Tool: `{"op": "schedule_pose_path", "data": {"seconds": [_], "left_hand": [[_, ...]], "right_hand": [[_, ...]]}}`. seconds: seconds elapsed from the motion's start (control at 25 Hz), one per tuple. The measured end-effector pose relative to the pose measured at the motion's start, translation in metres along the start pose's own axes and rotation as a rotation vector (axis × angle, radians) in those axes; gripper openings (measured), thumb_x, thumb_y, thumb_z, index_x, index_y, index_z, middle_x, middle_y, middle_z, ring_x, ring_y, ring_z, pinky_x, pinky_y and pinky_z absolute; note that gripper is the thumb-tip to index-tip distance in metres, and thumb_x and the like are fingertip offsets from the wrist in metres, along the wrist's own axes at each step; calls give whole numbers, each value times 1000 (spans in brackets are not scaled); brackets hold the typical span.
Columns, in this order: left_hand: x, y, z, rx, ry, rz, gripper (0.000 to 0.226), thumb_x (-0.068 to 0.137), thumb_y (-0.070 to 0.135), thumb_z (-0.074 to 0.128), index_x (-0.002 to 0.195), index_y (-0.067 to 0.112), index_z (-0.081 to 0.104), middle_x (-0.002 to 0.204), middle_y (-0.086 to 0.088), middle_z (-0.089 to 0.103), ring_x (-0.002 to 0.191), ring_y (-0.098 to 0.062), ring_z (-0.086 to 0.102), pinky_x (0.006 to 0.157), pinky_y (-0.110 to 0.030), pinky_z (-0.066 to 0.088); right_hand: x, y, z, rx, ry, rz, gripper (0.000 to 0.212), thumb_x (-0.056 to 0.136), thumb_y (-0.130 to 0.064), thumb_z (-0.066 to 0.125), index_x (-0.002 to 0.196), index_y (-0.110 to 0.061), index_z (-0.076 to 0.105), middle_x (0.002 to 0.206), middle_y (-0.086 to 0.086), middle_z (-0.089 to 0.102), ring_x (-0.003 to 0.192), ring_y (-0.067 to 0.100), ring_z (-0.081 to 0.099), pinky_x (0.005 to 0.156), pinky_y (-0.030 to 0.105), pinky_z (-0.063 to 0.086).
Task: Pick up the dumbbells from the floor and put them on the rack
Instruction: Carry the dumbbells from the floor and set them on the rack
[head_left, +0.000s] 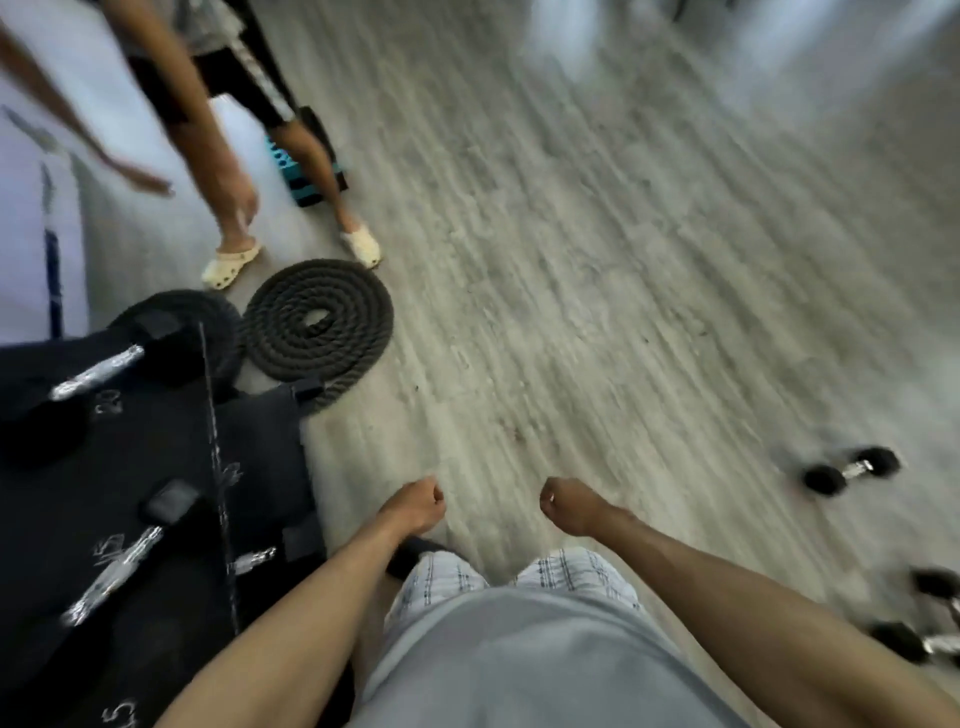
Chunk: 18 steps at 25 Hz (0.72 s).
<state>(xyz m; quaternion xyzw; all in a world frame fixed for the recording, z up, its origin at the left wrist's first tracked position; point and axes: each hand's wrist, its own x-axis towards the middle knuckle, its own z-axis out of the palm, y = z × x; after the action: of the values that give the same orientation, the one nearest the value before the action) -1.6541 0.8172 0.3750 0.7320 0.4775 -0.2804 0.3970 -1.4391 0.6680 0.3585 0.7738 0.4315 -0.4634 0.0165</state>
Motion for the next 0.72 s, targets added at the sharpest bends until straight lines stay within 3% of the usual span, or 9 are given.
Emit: {"op": "schedule_pose_path", "data": {"seconds": [0.16, 0.28, 0.4, 0.52, 0.72], "left_hand": [[14, 109, 49, 170, -86, 141, 26, 93, 23, 53, 114, 9, 62, 114, -12, 69, 97, -27, 65, 81, -29, 48], [26, 188, 79, 280, -166, 227, 27, 94, 23, 55, 114, 7, 62, 114, -15, 69, 102, -29, 65, 86, -32, 51], [41, 266, 109, 394, -232, 323, 28, 94, 23, 58, 115, 4, 61, 112, -21, 68, 91, -29, 63, 82, -32, 51], [55, 335, 139, 543, -279, 404, 25, 95, 19, 56, 113, 4, 61, 111, -22, 68, 103, -33, 66, 82, -30, 51], [81, 458, 197, 719, -386, 523, 23, 95, 19, 56, 110, 4, 63, 107, -21, 70, 88, -30, 65, 80, -33, 52]], "right_hand": [[-56, 110, -4, 200, 107, 114, 29, 93, -15, 46, 106, 2, 65, 109, 19, 70, 102, 34, 65, 86, 38, 52], [-98, 183, 0, 355, 189, 238, 27, 94, -15, 47, 106, -1, 66, 111, 16, 69, 106, 32, 64, 86, 35, 50], [-140, 247, 14, 530, 259, 387, 24, 94, -15, 47, 107, -5, 65, 112, 13, 69, 107, 30, 63, 85, 32, 48], [-169, 293, 25, 680, 308, 500, 26, 93, -14, 47, 103, 0, 66, 107, 17, 70, 103, 32, 64, 83, 34, 49], [-193, 368, 20, 869, 356, 650, 26, 89, -13, 49, 103, 0, 67, 107, 18, 70, 104, 31, 64, 84, 34, 49]]}}
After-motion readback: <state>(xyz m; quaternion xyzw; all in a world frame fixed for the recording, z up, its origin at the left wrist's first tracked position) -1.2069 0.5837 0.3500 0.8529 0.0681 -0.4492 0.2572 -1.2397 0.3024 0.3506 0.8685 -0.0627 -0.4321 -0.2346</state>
